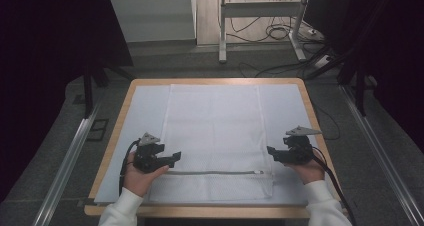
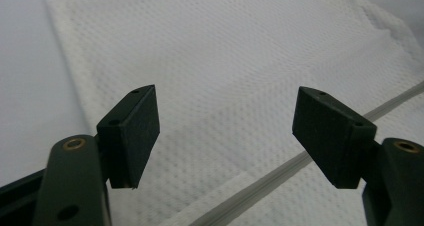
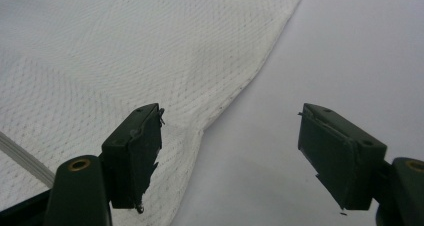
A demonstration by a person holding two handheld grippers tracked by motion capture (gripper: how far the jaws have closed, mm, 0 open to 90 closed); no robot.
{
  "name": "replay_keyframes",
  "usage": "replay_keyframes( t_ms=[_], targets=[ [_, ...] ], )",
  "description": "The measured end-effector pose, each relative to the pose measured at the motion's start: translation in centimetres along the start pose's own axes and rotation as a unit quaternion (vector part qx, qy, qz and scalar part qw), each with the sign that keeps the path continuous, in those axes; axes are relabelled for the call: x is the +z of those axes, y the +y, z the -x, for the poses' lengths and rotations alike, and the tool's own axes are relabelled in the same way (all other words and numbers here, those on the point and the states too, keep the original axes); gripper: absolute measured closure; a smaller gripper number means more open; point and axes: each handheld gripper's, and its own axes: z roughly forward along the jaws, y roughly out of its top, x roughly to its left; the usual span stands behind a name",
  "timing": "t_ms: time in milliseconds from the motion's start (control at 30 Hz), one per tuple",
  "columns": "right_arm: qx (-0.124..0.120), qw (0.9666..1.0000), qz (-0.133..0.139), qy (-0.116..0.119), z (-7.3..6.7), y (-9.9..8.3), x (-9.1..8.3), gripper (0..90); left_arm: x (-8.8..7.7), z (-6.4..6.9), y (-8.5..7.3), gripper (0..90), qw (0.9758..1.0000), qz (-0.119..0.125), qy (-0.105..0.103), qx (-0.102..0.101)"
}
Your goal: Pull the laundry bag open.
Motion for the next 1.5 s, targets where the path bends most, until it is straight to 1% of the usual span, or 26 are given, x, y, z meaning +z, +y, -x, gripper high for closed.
replay_keyframes(
  t_ms=[67, 267, 400, 433, 500, 600, 633, 700, 767, 800, 867, 967, 1033, 1067, 1200, 1333, 1500],
  targets=[
    [0.0, 1.0, 0.002, 0.0, 0.0, 0.0, -0.1, 24.8, 0.2, 0.7, 0.2, 27.4, 1.0, -0.001, -0.009, 0.004],
    [0.0, 1.0, 0.003, 0.0, 0.1, 0.0, -0.1, 24.9, 0.8, 2.6, 0.6, 27.5, 0.9995, -0.006, -0.025, 0.019],
    [-0.006, 1.0, 0.001, -0.007, 0.0, 0.0, 0.0, 24.8, 1.3, 3.8, 0.8, 27.6, 0.9989, -0.013, -0.036, 0.029],
    [-0.006, 1.0, 0.001, -0.007, 0.0, 0.0, 0.0, 24.8, 1.3, 3.8, 0.8, 27.7, 0.9989, -0.013, -0.036, 0.029],
    [-0.006, 1.0, 0.0, -0.006, 0.0, -0.1, 0.0, 24.8, 1.6, 4.3, 0.9, 27.7, 0.9985, -0.016, -0.04, 0.034],
    [-0.006, 1.0, -0.001, -0.005, -0.1, -0.1, 0.0, 24.8, 1.8, 4.6, 1.0, 27.8, 0.9983, -0.017, -0.043, 0.036],
    [-0.006, 1.0, -0.001, -0.005, -0.1, -0.1, 0.0, 24.8, 1.9, 4.8, 1.1, 27.8, 0.9979, -0.019, -0.046, 0.04],
    [-0.006, 1.0, -0.001, -0.004, -0.1, -0.1, 0.0, 24.8, 2.1, 5.3, 1.1, 27.9, 0.9976, -0.02, -0.051, 0.042],
    [-0.003, 1.0, 0.001, -0.003, -0.1, 0.0, 0.0, 24.8, 2.3, 6.0, 1.1, 28.1, 0.9969, -0.022, -0.059, 0.048],
    [-0.003, 1.0, 0.0, -0.002, -0.1, -0.1, 0.0, 24.8, 2.3, 6.0, 1.1, 28.2, 0.9969, -0.022, -0.059, 0.048],
    [-0.003, 1.0, -0.001, -0.002, -0.1, -0.1, 0.1, 24.8, 2.5, 6.7, 1.1, 28.5, 0.9961, -0.026, -0.066, 0.051],
    [-0.003, 1.0, -0.001, -0.003, -0.1, -0.1, 0.1, 24.8, 2.8, 7.1, 1.2, 29.1, 0.9954, -0.029, -0.073, 0.055],
    [-0.003, 1.0, -0.002, -0.004, 0.0, -0.1, 0.1, 24.8, 2.9, 7.2, 1.2, 29.7, 0.9952, -0.032, -0.074, 0.056],
    [-0.002, 1.0, -0.003, -0.006, 0.0, -0.1, 0.1, 24.8, 3.1, 7.4, 1.2, 29.8, 0.9947, -0.034, -0.077, 0.06],
    [0.0, 1.0, -0.002, -0.007, 0.0, -0.1, 0.0, 24.8, 3.3, 7.7, 1.1, 30.1, 0.9943, -0.036, -0.081, 0.059],
    [0.012, 0.9998, -0.005, -0.013, 0.4, -0.4, 0.1, 25.0, 3.5, 8.1, 1.3, 30.5, 0.9937, -0.037, -0.086, 0.062],
    [0.017, 0.9998, 0.002, -0.013, 0.5, -0.3, -0.2, 25.2, 3.6, 8.5, 1.6, 30.8, 0.9933, -0.037, -0.09, 0.063]
  ],
)
